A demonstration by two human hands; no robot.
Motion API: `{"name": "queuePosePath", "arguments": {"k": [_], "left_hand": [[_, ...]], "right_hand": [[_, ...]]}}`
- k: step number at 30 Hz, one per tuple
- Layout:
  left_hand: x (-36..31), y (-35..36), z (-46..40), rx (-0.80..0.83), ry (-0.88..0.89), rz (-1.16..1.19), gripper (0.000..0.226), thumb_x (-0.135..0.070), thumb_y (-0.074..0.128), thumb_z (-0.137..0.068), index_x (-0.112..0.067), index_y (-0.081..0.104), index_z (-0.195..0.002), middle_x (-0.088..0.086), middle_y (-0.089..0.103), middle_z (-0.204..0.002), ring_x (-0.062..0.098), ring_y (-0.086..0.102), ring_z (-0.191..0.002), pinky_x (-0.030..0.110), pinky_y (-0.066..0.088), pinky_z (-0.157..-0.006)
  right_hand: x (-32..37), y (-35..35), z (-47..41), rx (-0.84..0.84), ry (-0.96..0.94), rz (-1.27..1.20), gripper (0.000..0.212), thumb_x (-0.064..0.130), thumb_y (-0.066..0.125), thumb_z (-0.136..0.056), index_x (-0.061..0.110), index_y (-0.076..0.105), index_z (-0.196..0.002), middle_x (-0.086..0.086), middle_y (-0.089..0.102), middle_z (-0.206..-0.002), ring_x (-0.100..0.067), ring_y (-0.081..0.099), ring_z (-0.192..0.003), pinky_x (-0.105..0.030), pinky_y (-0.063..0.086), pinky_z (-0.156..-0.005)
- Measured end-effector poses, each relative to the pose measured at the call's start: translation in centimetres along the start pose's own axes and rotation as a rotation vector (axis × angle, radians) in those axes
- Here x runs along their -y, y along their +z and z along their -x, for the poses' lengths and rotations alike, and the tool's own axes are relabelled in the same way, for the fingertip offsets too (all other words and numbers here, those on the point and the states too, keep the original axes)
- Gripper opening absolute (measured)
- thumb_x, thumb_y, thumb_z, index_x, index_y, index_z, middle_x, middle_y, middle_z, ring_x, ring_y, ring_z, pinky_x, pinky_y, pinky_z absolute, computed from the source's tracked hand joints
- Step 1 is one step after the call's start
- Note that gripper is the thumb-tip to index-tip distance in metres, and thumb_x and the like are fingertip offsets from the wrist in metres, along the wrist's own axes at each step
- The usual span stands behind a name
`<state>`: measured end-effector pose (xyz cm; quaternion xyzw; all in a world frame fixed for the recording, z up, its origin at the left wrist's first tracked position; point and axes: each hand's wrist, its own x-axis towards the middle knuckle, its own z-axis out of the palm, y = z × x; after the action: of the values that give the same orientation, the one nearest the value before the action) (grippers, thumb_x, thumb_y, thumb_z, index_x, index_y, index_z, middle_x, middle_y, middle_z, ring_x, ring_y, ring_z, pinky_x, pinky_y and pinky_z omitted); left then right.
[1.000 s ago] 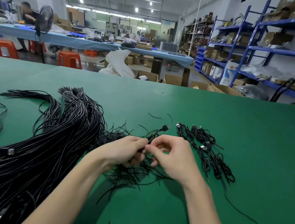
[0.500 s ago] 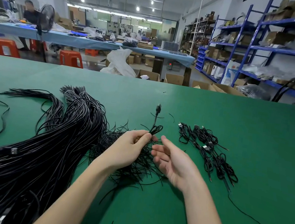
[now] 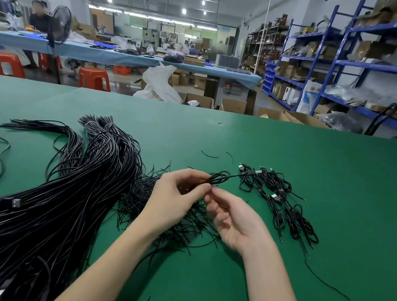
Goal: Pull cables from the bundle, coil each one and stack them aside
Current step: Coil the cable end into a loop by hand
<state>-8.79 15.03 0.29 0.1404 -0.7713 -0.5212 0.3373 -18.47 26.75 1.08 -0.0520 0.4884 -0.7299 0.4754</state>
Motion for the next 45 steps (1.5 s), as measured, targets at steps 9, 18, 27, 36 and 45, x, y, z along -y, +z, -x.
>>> {"name": "queuePosePath", "arguments": {"k": [9, 18, 27, 36, 45], "left_hand": [[-0.1, 0.2, 0.3, 0.029, 0.002, 0.066, 0.014, -0.013, 0.079, -0.086, -0.021, 0.077, -0.096, -0.005, 0.078, -0.092, 0.016, 0.074, -0.091, 0.035, 0.058, -0.090], [-0.2, 0.6, 0.4, -0.028, 0.039, -0.164, 0.010, -0.021, 0.078, -0.086, -0.028, 0.073, -0.092, -0.015, 0.073, -0.083, -0.001, 0.068, -0.082, 0.025, 0.056, -0.080], [-0.5, 0.9, 0.3, -0.087, -0.038, -0.121, 0.006, -0.022, 0.080, -0.084, -0.023, 0.076, -0.088, -0.009, 0.075, -0.076, 0.001, 0.069, -0.073, 0.014, 0.054, -0.073], [-1.5, -0.4, -0.6, 0.060, -0.727, 0.684, 0.002, -0.014, 0.072, -0.085, -0.013, 0.074, -0.084, 0.003, 0.072, -0.070, 0.010, 0.065, -0.059, 0.024, 0.044, -0.065], [-0.6, -0.8, -0.4, -0.006, -0.315, 0.276, 0.008, -0.019, 0.081, -0.084, -0.017, 0.077, -0.091, 0.002, 0.075, -0.083, 0.017, 0.061, -0.077, 0.026, 0.050, -0.072]], "right_hand": [[0.0, -0.6, 0.3, -0.016, 0.007, -0.096, 0.011, 0.007, 0.065, -0.094, 0.003, 0.068, -0.084, -0.006, 0.066, -0.068, -0.006, 0.055, -0.047, -0.009, 0.035, -0.033], [-0.4, -0.9, 0.1, -0.069, -0.011, -0.081, 0.009, 0.008, 0.072, -0.089, 0.005, 0.075, -0.082, -0.005, 0.073, -0.075, -0.007, 0.060, -0.052, -0.010, 0.042, -0.037], [-0.7, -0.8, -0.2, -0.064, -0.117, -0.142, 0.002, 0.002, 0.073, -0.087, 0.004, 0.072, -0.089, -0.003, 0.069, -0.072, -0.004, 0.063, -0.054, -0.010, 0.047, -0.044], [-1.5, -0.1, -0.4, -0.197, -1.130, 0.764, 0.010, 0.010, 0.082, -0.083, 0.020, 0.082, -0.085, 0.010, 0.077, -0.081, -0.011, 0.073, -0.074, -0.020, 0.055, -0.060], [0.0, 0.1, 1.0, -0.009, -0.088, 0.055, 0.021, 0.025, 0.077, -0.084, 0.007, 0.076, -0.074, -0.003, 0.067, -0.070, -0.008, 0.060, -0.054, -0.011, 0.045, -0.041]]}}
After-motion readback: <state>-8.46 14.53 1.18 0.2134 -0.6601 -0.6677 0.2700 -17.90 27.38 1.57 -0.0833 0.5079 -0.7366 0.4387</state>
